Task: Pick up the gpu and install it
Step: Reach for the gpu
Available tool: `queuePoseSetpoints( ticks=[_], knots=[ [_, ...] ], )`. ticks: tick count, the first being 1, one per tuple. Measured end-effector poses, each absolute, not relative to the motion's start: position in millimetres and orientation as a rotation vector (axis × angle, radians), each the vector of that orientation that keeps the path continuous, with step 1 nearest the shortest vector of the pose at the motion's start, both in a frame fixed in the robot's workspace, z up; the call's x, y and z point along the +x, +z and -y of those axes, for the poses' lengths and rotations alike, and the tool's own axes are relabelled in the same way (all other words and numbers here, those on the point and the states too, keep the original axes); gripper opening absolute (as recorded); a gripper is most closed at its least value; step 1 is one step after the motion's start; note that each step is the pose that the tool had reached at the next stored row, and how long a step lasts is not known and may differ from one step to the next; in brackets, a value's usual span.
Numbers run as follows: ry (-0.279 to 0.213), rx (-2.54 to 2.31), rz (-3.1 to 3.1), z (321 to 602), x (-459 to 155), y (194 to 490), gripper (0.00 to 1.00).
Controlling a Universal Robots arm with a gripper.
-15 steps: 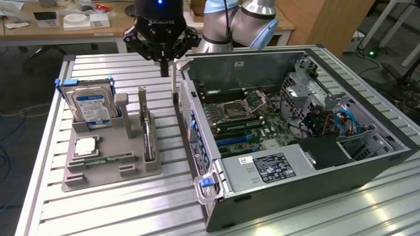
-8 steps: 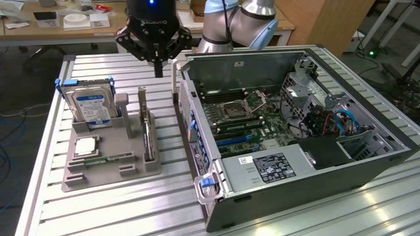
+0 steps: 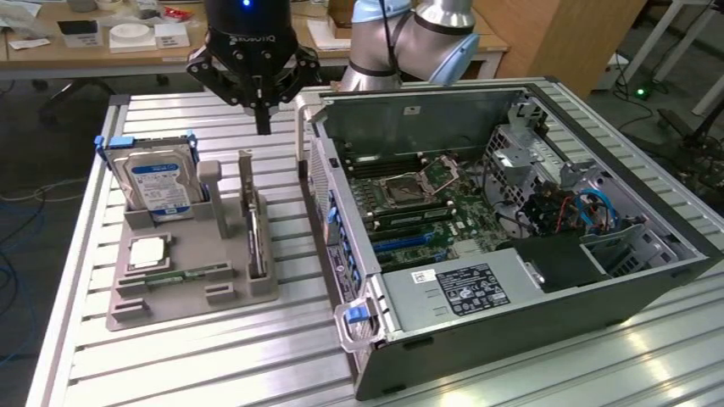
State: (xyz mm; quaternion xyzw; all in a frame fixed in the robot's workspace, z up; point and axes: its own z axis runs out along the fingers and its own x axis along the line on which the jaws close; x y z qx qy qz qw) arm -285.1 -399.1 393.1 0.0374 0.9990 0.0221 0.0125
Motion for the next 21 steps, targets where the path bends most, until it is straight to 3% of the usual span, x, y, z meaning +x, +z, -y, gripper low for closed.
queuePoseSetpoints(
  ticks=[21],
  knots=[
    [0.069,0.116,-3.114,399.4,-320.0,393.1,0.11]
  ],
)
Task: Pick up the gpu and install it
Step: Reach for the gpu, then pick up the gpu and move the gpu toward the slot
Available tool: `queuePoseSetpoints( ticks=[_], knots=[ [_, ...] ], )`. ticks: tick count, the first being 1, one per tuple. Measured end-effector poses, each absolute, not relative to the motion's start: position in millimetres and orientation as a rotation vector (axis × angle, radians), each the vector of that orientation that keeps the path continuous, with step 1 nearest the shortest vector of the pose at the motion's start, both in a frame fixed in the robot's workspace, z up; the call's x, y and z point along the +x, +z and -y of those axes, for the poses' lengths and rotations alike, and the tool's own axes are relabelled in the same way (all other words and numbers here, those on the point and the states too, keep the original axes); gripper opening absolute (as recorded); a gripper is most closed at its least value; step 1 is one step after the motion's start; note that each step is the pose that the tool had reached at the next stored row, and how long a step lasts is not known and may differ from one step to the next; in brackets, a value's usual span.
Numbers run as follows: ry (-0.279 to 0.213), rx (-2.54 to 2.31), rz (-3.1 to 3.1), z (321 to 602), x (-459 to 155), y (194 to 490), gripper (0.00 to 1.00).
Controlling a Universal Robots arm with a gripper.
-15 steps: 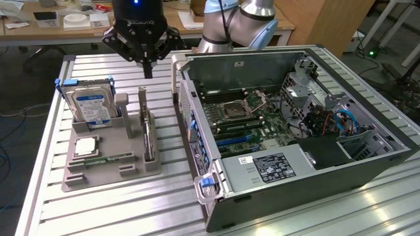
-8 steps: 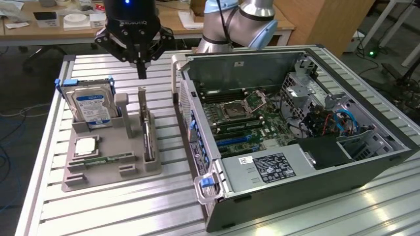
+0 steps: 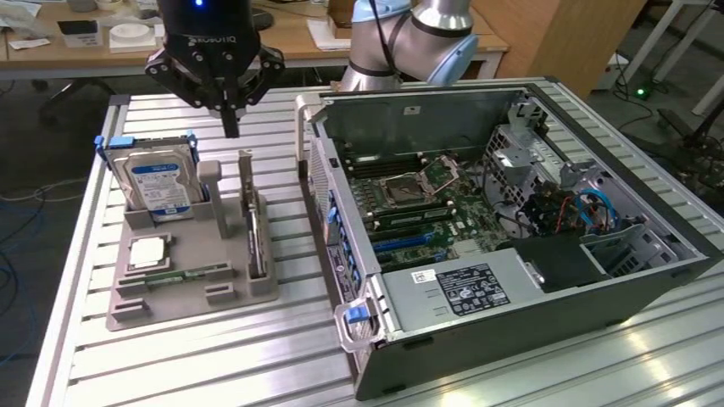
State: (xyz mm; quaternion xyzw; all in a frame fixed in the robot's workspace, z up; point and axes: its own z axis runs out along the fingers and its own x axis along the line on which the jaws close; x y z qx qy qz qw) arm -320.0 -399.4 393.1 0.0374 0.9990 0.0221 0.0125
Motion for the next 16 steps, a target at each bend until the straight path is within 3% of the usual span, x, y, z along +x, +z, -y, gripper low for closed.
queuePoseSetpoints(
  ticks=[16],
  knots=[
    [0.069,0.117,-3.114,399.4,-322.4,393.2,0.11]
  ],
)
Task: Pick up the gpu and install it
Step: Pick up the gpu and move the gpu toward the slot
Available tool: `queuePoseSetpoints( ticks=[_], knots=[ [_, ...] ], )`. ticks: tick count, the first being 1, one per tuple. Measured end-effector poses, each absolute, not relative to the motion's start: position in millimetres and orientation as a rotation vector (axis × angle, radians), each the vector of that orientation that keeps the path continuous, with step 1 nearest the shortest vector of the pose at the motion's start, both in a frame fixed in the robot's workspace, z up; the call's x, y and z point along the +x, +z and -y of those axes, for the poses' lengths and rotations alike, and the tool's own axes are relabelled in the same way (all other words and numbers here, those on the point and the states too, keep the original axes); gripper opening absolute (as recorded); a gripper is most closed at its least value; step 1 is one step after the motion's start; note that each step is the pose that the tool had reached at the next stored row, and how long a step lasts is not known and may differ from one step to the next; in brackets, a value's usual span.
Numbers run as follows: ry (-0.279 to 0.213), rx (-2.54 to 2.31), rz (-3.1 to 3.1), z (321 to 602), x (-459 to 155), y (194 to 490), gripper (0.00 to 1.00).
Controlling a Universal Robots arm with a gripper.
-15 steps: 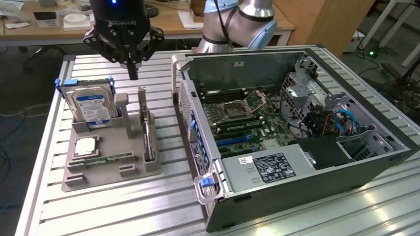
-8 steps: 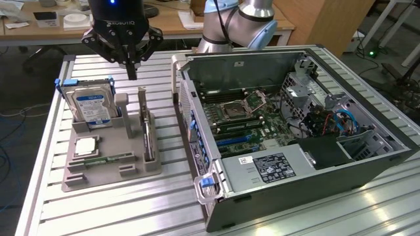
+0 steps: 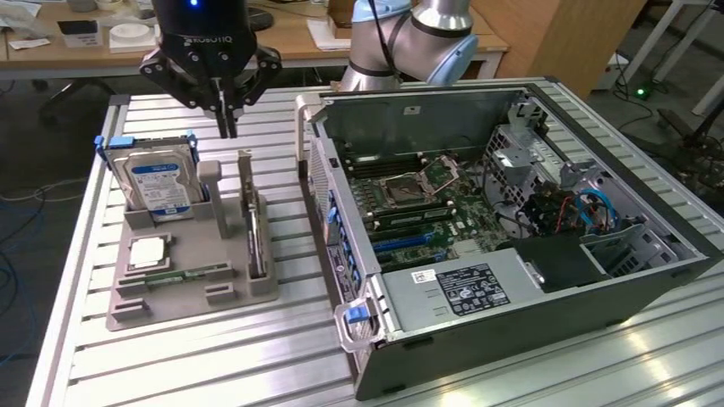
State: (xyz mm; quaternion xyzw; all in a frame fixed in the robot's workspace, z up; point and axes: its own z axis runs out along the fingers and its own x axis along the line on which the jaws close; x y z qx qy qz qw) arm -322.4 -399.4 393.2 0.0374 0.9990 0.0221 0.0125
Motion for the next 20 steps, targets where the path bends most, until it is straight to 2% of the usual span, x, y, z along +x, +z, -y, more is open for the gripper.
queuePoseSetpoints(
  ticks=[2,3,6,7,9,11,12,20],
  knots=[
    [0.069,0.117,-3.114,399.4,-322.4,393.1,0.23],
    [0.069,0.117,-3.114,399.4,-322.4,393.2,0.23],
    [0.069,0.117,-3.114,399.4,-322.4,393.1,0.41],
    [0.069,0.117,-3.114,399.4,-322.4,393.2,0.41],
    [0.069,0.117,-3.114,399.4,-322.4,393.2,0.53],
    [0.069,0.117,-3.114,399.4,-322.4,393.1,0.53],
    [0.069,0.115,-3.114,399.4,-322.5,393.1,0.59],
    [0.07,0.06,-3.116,405.7,-322.4,389.4,0.59]
  ],
)
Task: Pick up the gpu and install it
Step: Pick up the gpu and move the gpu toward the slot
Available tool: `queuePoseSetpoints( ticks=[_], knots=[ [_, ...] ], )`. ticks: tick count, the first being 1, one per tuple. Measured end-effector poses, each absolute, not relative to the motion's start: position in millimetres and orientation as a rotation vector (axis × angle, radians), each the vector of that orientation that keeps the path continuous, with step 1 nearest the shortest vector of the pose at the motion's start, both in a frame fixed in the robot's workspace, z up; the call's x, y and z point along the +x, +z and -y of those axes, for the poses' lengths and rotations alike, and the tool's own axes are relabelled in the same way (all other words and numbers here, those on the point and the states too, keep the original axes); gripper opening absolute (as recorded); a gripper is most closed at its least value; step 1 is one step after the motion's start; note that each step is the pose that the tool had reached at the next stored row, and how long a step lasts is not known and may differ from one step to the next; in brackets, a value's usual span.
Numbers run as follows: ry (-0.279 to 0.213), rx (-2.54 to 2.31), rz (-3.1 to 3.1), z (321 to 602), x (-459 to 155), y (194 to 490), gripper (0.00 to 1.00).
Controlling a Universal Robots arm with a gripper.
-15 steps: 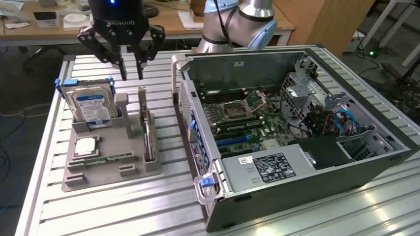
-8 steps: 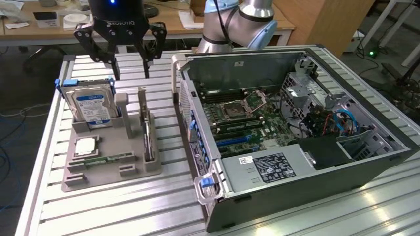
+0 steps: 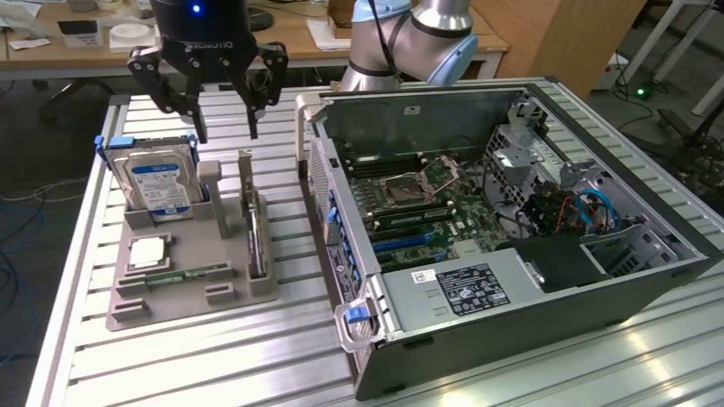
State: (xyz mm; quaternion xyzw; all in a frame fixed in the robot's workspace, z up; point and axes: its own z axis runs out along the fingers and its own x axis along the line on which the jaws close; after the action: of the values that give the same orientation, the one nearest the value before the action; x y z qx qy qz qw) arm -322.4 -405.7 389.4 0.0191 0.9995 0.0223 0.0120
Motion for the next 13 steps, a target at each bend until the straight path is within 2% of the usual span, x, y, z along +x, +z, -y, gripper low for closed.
queuePoseSetpoints(
  ticks=[13],
  knots=[
    [0.07,0.058,-3.116,415.9,-322.4,368.2,0.59]
  ],
)
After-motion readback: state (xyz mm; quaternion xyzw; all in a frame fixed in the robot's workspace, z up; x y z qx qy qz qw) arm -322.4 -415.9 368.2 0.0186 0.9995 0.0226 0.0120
